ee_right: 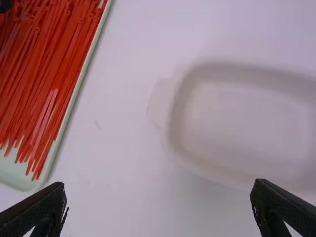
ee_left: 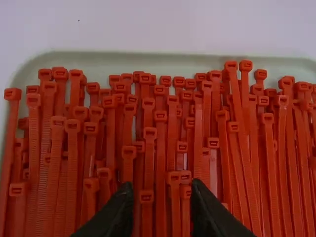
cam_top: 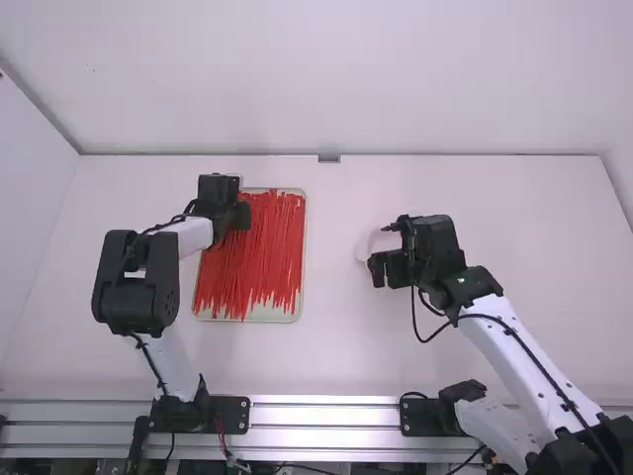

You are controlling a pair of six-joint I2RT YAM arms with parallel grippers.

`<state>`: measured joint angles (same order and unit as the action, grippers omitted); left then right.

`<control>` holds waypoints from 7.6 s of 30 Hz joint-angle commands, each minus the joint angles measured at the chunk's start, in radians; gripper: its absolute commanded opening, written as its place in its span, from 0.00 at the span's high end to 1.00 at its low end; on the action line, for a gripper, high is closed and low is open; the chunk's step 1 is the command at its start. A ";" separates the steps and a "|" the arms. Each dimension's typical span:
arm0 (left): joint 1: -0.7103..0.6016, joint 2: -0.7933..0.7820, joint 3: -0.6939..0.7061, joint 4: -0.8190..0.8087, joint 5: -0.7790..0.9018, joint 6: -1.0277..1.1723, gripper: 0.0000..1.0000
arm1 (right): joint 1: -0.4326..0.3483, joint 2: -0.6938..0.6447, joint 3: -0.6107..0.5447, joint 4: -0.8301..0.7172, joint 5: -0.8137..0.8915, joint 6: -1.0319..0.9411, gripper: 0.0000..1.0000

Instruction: Fasten the cable tie

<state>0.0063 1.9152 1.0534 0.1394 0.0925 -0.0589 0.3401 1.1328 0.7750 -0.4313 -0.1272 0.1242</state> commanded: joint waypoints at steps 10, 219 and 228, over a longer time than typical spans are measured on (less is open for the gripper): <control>-0.006 0.014 -0.015 -0.022 -0.033 0.011 0.69 | 0.001 -0.014 0.035 -0.011 0.004 -0.002 0.01; -0.006 0.119 0.082 -0.039 -0.101 -0.058 0.98 | 0.001 -0.014 0.035 -0.026 -0.007 -0.016 0.01; -0.006 0.004 0.082 -0.092 -0.082 -0.068 0.98 | 0.001 -0.014 0.035 -0.026 -0.008 -0.016 0.01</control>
<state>0.0055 2.0026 1.1202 0.0593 -0.0002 -0.1169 0.3401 1.1332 0.7753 -0.4564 -0.1284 0.1043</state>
